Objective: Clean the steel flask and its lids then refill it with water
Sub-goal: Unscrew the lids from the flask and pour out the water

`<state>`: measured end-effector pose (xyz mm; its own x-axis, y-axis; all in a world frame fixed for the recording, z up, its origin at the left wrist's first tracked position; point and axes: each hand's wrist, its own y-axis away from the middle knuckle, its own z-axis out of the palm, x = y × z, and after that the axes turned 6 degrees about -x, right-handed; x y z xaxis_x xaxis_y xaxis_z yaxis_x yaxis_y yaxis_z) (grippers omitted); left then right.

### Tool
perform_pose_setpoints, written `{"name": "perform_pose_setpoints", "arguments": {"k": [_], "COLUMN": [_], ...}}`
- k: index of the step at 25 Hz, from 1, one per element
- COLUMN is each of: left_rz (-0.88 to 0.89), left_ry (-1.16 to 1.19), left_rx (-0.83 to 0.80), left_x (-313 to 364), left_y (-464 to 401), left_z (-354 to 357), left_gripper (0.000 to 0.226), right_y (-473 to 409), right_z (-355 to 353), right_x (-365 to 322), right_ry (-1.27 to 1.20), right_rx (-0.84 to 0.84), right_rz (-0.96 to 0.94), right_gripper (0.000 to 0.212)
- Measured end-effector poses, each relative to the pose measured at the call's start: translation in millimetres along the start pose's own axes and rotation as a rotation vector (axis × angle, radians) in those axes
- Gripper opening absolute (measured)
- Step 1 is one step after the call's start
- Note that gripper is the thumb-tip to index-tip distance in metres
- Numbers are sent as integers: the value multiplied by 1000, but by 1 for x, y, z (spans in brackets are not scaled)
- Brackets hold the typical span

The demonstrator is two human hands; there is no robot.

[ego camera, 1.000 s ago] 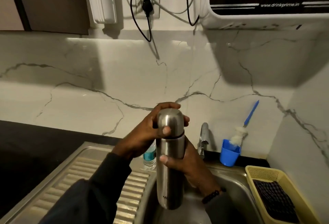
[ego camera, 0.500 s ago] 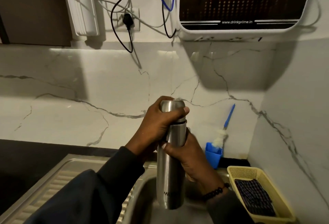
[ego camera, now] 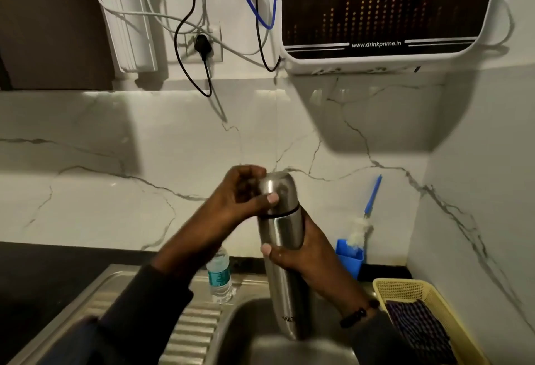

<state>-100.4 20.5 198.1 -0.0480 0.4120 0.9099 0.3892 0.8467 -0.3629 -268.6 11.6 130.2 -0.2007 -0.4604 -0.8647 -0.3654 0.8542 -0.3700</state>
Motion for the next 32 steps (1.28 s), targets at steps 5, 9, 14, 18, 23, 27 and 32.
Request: {"name": "perform_pose_setpoints", "arguments": {"k": [5, 9, 14, 18, 23, 27, 32], "left_rz": [65, -108, -80, -105, -36, 35, 0], "left_ry": [-57, 39, -102, -41, -46, 171, 205], "left_rx": [236, 368, 329, 154, 204, 548, 474], "left_x": [-6, -11, -10, -15, -15, -6, -16], "left_y": [-15, 1, -2, -7, -7, -16, -7], "left_z": [18, 44, 17, 17, 7, 10, -2], "left_gripper": [40, 31, 62, 64, 53, 53, 55], "right_y": [-2, -4, -7, -11, -11, -9, -3], "right_z": [22, 27, 25, 24, 23, 29, 35], "right_x": [4, 17, 15, 13, 18, 30, 36], "right_ry": [159, 209, 177, 200, 274, 357, 203], "right_rx": [137, 270, 284, 276, 341, 349, 318], "right_rz": [-20, -47, 0, -9, -37, -28, 19], "right_gripper": [44, 48, 65, 63, 64, 68, 65]}}
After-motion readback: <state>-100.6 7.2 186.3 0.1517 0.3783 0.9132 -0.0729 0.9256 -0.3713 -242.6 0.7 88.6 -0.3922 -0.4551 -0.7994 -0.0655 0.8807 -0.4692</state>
